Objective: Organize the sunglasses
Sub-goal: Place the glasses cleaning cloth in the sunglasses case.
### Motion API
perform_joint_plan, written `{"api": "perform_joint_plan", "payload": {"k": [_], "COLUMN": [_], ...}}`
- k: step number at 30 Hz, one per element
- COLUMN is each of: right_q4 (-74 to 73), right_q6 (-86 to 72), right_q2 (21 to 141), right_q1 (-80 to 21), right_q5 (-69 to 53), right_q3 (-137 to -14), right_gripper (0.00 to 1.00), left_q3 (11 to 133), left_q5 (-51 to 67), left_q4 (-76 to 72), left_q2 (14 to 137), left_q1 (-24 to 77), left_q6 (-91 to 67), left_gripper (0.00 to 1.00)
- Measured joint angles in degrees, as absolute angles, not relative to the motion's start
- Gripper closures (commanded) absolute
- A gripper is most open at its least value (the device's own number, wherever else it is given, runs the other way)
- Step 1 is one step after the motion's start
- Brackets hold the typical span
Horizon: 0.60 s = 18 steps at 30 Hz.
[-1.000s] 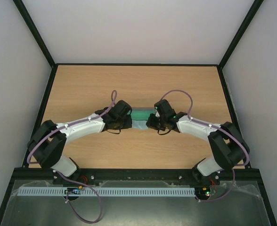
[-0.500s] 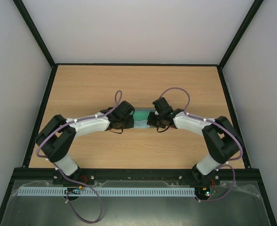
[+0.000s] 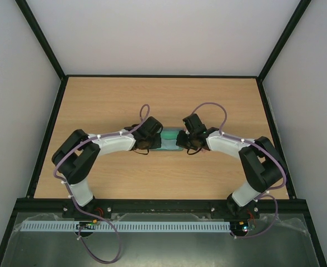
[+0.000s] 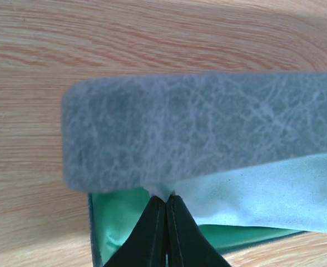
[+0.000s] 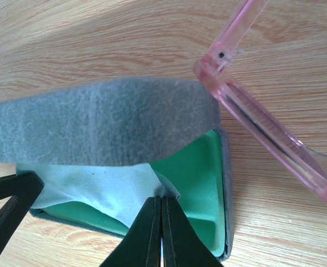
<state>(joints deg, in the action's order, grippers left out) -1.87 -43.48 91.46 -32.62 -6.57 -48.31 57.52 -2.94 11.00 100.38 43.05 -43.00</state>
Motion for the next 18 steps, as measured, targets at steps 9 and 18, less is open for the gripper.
{"api": "perform_joint_plan", "payload": {"k": [9, 18], "right_q4": [-1.80, -1.63], "right_q6": [-43.03, -42.83], "right_q2": [92.31, 93.19], "right_q1": [-31.99, -31.83], "right_q5": [-6.55, -6.57], "right_q3": [-48.31, -48.31], "right_gripper": [0.99, 0.99], "left_q3": [58.41, 58.46], "left_q5": [-3.03, -2.98], "left_q4": [11.00, 11.03], "left_q2": [101.73, 103.24], "left_q1": [42.83, 42.81], "left_q6": [-42.76, -42.54], "left_gripper": [0.98, 0.97]}}
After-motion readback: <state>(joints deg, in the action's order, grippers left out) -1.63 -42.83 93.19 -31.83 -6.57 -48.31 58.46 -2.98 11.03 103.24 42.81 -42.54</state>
